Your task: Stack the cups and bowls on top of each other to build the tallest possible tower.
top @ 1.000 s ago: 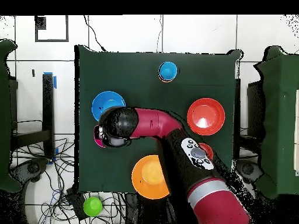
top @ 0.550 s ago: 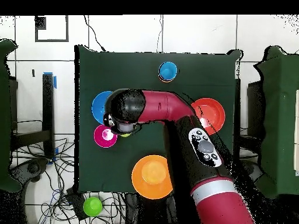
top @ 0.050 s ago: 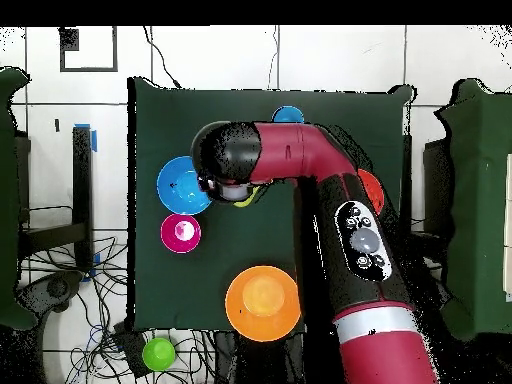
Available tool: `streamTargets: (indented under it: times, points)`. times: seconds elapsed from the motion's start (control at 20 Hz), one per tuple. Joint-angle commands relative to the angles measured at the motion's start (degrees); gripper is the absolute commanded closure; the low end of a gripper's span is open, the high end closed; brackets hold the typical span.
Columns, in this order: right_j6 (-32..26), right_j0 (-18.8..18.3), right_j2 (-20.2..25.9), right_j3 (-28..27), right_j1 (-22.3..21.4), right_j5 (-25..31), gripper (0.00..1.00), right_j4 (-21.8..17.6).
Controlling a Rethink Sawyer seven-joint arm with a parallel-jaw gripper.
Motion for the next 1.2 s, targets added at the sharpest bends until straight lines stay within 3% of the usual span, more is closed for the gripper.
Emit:
streamTargets:
  times: [0.05, 0.25, 0.55, 1.2]
  points:
    - [1.23, 1.97, -3.53, -8.42, 2.54, 4.66, 1.0, -7.21]
    - [2.06, 2.33, -3.83, -11.62, 3.8, 2.25, 1.0, -8.23]
    - [1.98, 3.01, -4.52, -14.7, 3.2, 5.32, 1.0, -8.05]
    - [-0.32, 3.59, -5.57, -14.32, 1.8, 0.81, 1.0, -9.51]
